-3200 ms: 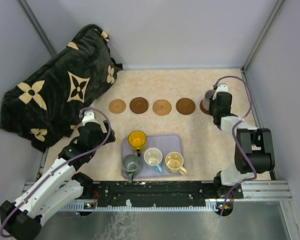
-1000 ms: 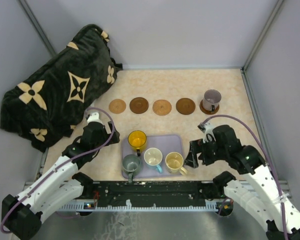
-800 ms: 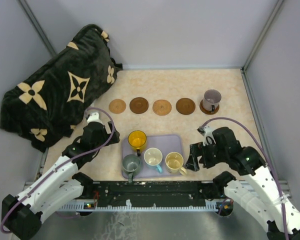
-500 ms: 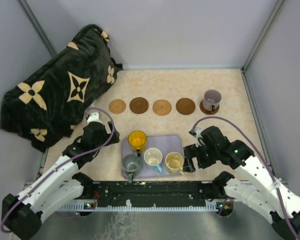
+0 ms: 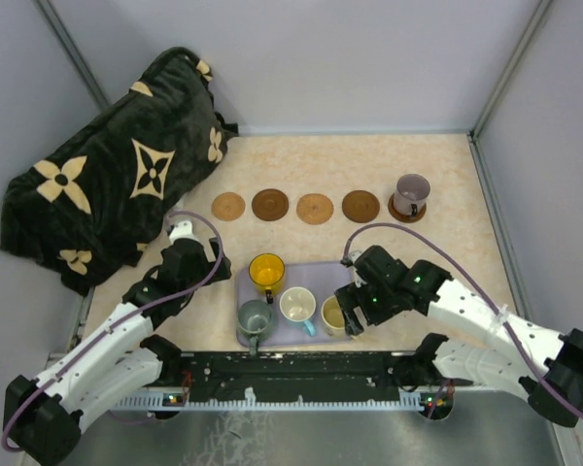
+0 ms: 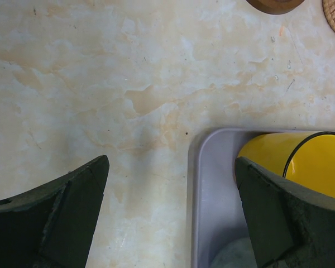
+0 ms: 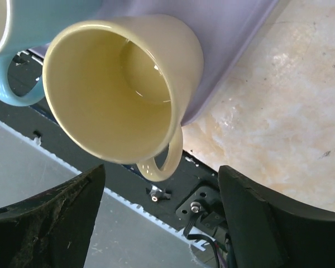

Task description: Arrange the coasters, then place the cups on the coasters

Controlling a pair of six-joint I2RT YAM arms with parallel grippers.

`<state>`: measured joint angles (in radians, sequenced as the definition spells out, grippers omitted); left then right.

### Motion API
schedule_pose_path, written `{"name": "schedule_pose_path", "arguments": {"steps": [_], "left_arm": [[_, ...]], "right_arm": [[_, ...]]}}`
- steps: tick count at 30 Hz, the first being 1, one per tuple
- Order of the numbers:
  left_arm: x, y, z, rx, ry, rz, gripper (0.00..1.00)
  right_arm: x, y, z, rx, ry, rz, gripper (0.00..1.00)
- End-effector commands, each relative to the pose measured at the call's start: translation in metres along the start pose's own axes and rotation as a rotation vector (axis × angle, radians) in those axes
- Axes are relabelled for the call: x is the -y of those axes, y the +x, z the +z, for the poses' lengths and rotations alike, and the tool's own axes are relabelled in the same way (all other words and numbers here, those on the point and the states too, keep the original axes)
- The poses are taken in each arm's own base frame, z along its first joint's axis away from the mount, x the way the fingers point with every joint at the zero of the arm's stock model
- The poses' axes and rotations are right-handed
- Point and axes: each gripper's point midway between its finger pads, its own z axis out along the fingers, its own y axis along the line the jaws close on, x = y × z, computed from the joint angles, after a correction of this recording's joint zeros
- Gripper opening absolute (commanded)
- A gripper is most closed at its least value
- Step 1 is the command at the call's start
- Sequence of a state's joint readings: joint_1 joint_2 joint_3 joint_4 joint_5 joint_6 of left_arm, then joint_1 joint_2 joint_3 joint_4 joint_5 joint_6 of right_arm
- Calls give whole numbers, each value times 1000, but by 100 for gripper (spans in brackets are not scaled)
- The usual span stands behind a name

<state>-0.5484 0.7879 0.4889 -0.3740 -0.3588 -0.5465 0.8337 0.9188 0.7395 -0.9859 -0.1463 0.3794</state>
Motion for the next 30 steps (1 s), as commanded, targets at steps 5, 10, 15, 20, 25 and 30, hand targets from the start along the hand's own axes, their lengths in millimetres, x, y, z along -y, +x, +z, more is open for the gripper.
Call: {"name": "schedule_pose_path", "arguments": {"steps": [5,10,15,20,25,30], "left_arm": [[-2,-4,-1,31,-6,-7,100],[-1,-5,0,35,-5,-7,100],[-1,-4,0,31,-6,-7,100],[-1,-3,0,27,-3,-6,100],[-1,-2,0,26,-3,-7,100],[-2,-1,0,24,-4,-7,100]], "right_arm": [[-19,-23,17,56,6,-81,73],[-24,-22,23,52,4,-86,63],[-25,-17,31,45,4,-78,56],[-24,-10,39,26,13,-73,50],[-22,-7,45,12,30,-73,46],[-20,-8,50,13,43,-73,44]]}}
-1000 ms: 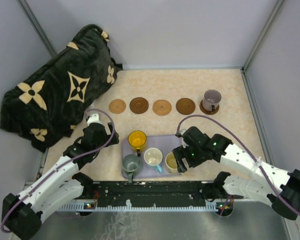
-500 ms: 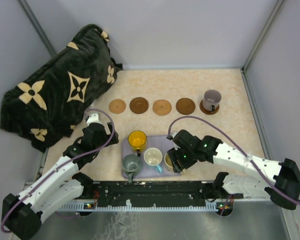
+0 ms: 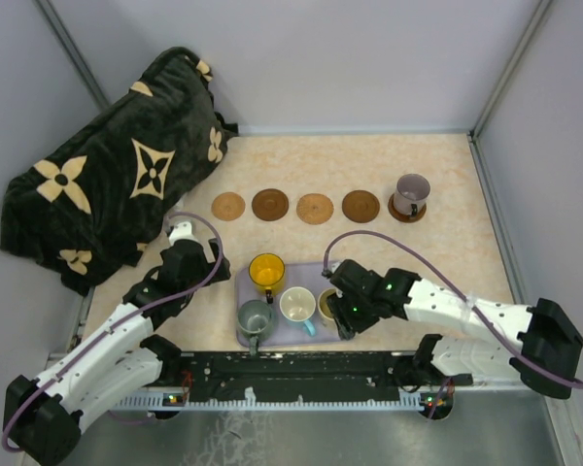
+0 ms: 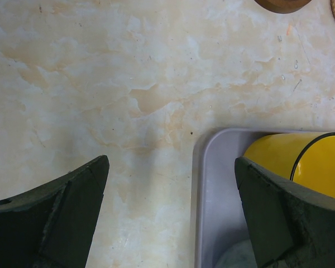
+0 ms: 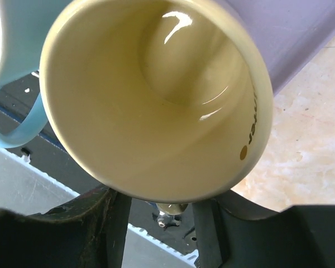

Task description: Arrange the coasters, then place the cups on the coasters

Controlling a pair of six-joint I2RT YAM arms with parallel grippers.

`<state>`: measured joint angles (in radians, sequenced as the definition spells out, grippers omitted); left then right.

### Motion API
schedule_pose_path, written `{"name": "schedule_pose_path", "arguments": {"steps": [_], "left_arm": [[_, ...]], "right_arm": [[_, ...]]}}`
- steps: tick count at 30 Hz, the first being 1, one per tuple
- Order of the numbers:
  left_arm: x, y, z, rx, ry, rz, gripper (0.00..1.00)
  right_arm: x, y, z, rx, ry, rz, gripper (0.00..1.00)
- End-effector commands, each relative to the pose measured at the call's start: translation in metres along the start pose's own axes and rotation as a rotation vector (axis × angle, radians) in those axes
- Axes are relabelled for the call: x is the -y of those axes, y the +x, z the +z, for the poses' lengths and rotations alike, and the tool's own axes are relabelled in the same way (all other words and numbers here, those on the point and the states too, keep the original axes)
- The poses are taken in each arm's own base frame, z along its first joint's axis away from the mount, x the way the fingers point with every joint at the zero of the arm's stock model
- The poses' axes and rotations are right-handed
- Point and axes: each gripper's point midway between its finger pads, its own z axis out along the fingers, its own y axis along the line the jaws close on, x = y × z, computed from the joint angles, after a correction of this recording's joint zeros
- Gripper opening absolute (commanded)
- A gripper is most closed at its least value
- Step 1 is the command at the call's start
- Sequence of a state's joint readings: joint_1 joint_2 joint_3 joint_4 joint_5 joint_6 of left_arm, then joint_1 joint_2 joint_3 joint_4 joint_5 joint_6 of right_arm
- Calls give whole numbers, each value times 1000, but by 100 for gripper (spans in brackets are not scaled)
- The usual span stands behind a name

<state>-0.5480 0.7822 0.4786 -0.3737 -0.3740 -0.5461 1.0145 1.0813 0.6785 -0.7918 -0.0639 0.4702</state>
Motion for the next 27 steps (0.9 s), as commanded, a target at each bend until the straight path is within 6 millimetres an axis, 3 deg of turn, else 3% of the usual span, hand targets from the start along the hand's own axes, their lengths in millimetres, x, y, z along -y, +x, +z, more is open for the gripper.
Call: {"name": "schedule_pose_path", "arguments": {"steps": [1,5,6,7,17,24,27], "left_arm": [[2,-2,0,18,12,-9,100],[2,-2,0,17,14,-9,100],[3,-1,0,16,15,-8,100],[3,-1,0,17,15,-9,100],[3,1,2,12,20,-14,100],[3,1,2,14,17,-11,100],[3,2,3,12,18,-13,100]], "right_arm": [[0,-11,6,48,21,0,43],[3,-13,9,51,43,6,33],[3,-13,10,49,47,7,23],[4,-13,11,49,55,9,0],[12,-15,15,56,119,0,0],[30,-34,0,128,296,-30,0],[34,-51,-12,196,354,-21,0]]}}
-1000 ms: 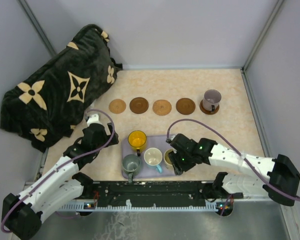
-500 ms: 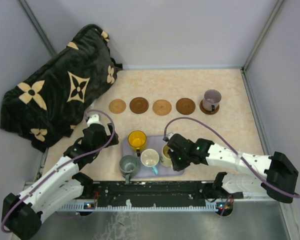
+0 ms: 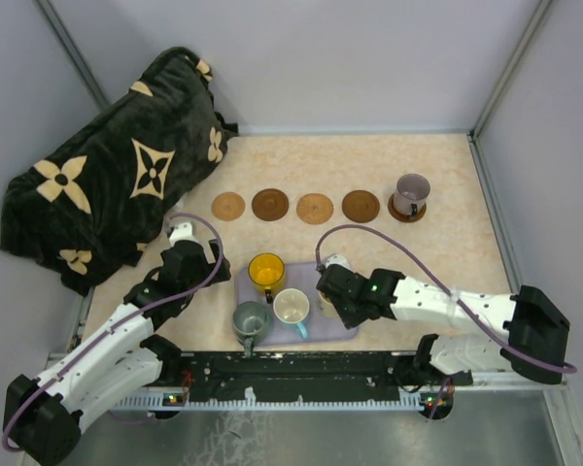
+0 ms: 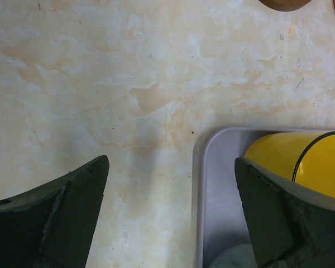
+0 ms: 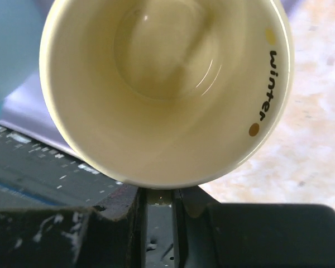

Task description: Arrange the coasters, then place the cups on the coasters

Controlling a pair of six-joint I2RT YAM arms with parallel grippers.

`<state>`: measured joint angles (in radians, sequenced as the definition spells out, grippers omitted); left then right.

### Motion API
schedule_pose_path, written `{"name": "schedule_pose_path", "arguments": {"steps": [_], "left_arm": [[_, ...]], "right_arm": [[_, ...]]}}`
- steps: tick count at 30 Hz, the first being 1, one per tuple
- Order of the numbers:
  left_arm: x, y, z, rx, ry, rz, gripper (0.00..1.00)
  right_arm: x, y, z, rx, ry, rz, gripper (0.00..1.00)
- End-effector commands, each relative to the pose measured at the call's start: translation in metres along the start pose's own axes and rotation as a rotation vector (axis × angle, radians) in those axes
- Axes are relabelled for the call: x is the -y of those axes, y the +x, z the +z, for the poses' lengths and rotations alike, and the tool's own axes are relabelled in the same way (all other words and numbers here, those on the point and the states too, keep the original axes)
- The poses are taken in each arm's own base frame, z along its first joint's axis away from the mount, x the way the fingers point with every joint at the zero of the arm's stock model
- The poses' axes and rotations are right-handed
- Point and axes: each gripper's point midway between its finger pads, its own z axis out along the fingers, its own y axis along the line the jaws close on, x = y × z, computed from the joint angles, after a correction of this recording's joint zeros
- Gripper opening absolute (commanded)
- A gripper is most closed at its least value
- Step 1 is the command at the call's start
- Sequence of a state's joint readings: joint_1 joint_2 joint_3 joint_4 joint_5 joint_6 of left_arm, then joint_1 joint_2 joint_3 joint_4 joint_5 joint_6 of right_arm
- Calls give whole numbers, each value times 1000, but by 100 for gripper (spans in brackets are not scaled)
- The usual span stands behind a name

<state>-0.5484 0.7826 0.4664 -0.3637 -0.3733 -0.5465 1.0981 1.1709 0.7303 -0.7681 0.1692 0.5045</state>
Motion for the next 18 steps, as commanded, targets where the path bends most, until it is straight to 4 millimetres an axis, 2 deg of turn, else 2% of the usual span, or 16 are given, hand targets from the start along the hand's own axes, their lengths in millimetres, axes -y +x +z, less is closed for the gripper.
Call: {"name": "schedule_pose_path", "arguments": {"steps": [1,9,13,18], "left_arm": [[4,-1,1,13,18,-12,100],[5,-5,1,22,21,-6,100],[7,-6,3,27,25,-5,100],[15,-7,7,18,50,0,100]], "right_arm": [[28,-33,-15,127,187,31,0],[37,-77,-39,298,268,89,0],[52,-103,-53,377,385,107,0],[66,-145,-50,384,490,128,0]]}}
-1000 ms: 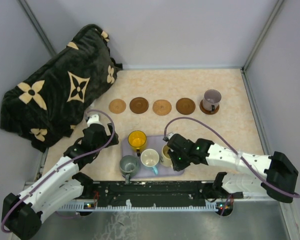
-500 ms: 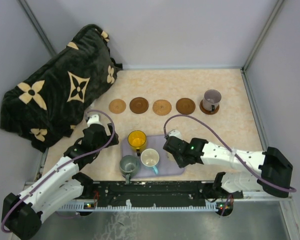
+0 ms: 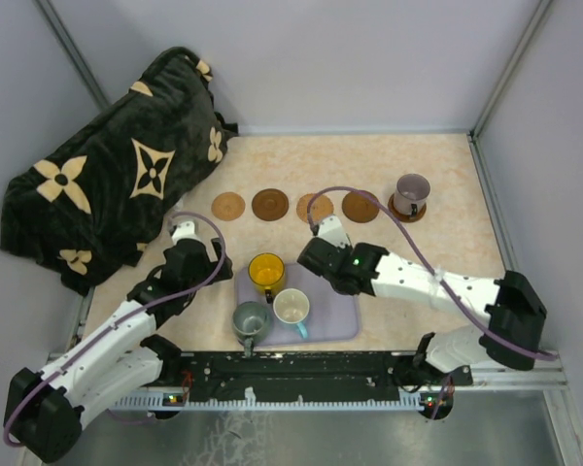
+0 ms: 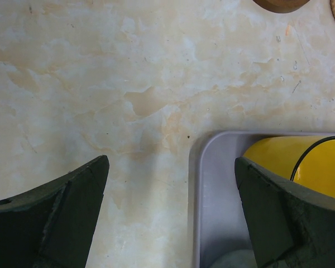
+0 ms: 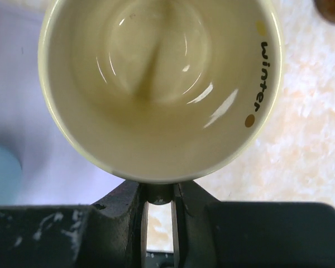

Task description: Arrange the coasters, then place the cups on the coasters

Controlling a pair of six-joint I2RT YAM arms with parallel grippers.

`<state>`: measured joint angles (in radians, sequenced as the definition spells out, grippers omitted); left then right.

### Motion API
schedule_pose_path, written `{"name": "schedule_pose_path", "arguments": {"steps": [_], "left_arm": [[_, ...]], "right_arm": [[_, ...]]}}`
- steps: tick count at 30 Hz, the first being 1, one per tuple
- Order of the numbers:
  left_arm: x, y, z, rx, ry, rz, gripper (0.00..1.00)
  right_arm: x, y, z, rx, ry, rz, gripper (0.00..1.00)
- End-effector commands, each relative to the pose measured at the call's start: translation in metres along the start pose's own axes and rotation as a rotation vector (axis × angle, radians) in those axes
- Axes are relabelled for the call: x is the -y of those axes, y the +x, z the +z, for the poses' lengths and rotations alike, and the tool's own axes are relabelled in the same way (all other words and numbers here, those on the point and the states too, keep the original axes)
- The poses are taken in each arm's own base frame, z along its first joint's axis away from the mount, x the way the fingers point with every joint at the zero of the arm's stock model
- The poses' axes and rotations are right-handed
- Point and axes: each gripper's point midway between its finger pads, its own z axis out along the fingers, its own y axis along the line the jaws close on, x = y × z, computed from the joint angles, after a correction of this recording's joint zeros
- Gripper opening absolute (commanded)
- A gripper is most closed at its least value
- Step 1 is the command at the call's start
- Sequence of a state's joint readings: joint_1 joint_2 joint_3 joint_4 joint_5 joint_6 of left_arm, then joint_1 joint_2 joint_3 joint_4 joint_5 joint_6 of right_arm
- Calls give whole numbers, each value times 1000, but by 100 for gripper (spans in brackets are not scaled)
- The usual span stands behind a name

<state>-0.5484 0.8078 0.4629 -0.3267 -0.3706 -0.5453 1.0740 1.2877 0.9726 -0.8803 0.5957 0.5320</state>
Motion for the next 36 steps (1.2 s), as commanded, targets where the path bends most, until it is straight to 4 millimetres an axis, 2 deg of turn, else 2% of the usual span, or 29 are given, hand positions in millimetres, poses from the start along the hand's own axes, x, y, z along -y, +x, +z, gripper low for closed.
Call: {"name": "schedule_pose_path", "arguments": {"steps": [1,6,12,16,22,23,26,36], "left_arm": [[13,-6,4,10,45,3,100],[18,-12,3,21,62,6,100],[20,-15,4,34,69,14,100],[20,-14,4,31,68,9,100],[22,-16,3,32,80,-1,100],[23,-16,3,32,81,3,100],[24,-16,3,26,82,9,100],[25,-14,4,13,82,0,100]], "right_arm": [[14,-74,6,163,116,106,0],[29,-107,38,180,63,226,0],[65,-141,73,186,73,253,0],[90,-155,93,177,108,250,0],[113,-162,115,172,114,301,0],[113,-156,128,148,116,301,0],[117,-153,140,139,101,326,0],[126,-146,155,150,89,341,0]]}}
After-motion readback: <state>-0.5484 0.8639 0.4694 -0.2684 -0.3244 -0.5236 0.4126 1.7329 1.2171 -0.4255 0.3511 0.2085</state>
